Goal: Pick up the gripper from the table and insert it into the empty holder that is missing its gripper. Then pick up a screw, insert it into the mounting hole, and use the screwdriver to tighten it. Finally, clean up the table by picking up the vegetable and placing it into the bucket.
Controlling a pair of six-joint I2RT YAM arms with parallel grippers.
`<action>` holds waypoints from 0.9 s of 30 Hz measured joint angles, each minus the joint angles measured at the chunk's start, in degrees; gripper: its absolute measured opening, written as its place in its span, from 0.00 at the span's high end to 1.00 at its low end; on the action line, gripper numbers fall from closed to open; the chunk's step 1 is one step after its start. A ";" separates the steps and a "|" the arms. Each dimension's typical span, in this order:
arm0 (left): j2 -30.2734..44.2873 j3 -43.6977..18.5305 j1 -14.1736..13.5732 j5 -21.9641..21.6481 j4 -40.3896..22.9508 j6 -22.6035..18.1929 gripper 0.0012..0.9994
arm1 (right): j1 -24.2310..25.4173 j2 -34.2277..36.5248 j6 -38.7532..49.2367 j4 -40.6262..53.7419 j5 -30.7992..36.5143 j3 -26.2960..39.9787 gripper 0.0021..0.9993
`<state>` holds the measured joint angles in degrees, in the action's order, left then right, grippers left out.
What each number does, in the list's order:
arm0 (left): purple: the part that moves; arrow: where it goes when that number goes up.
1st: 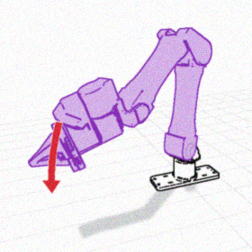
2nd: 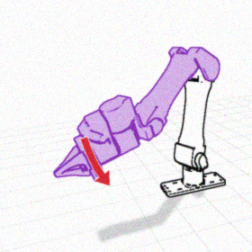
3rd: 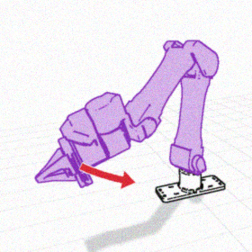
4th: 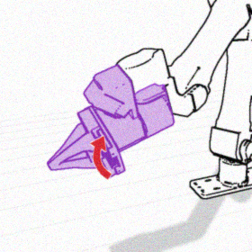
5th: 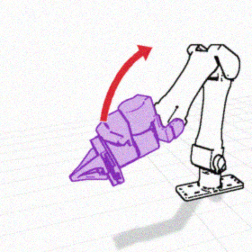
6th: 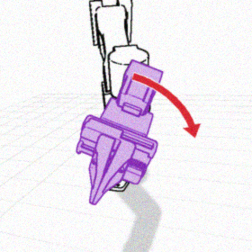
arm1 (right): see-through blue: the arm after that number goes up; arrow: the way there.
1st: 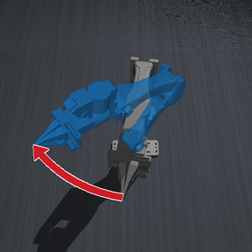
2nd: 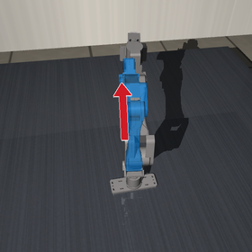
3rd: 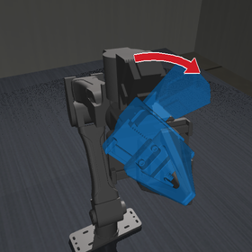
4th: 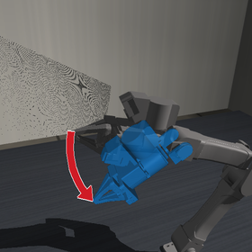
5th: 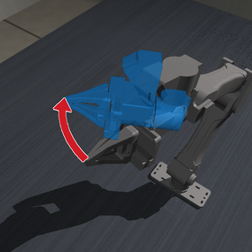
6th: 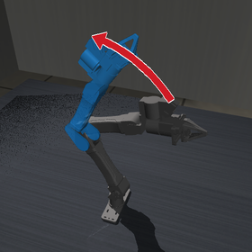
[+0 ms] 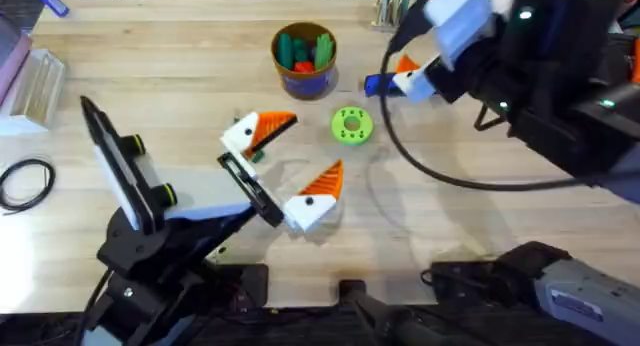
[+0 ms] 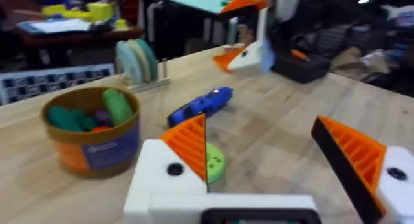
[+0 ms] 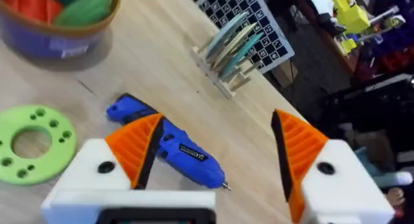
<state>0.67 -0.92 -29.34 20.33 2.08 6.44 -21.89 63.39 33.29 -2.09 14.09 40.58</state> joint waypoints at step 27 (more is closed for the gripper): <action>70.12 -58.04 6.96 -26.94 -56.74 9.51 0.01 | -2.10 -5.90 -12.32 1.05 -0.22 0.00 0.02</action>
<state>70.79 -58.95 -22.38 -6.60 -54.66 15.95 -23.99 57.49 20.97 -1.04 13.87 40.58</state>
